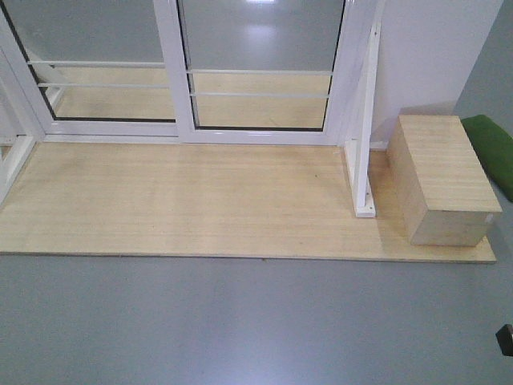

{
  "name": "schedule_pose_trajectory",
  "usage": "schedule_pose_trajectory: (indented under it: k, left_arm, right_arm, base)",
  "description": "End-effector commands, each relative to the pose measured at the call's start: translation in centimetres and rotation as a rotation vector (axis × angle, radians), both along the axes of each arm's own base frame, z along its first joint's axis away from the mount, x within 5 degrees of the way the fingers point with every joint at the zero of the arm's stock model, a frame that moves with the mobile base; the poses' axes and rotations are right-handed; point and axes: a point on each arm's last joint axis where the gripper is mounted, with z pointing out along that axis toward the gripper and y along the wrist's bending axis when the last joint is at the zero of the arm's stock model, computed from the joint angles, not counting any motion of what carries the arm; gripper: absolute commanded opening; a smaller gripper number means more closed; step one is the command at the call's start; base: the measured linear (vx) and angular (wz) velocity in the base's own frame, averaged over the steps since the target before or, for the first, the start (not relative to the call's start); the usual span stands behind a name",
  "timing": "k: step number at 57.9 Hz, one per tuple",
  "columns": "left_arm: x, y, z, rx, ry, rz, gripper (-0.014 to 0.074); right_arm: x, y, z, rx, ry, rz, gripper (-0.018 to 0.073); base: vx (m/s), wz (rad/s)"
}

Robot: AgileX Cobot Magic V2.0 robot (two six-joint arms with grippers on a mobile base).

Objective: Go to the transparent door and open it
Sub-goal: 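Drive up to the glass sliding door and stop before its frame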

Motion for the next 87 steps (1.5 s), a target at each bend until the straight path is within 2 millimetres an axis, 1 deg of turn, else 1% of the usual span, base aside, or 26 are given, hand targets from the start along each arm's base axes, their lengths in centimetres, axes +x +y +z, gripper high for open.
schedule_pose_trajectory:
  k: [1,48,87]
  left_arm:
    - [-0.18,-0.02,0.29,-0.013,-0.082,-0.007,-0.0006]
    - [-0.18,-0.02,0.29,-0.013,-0.082,-0.007,-0.0006]
    - [-0.18,-0.02,0.29,-0.013,-0.082,-0.007,-0.0006]
  right_arm:
    - [-0.03,0.04,0.67,-0.016,-0.092,0.003,-0.0009]
    - [-0.03,0.04,0.67,-0.016,-0.093,0.003,-0.0009]
    - [-0.03,0.04,0.67,-0.016,-0.093,0.003,-0.0009]
  base:
    - [0.56,-0.09]
    - [0.50,0.00]
    - [0.32,-0.02]
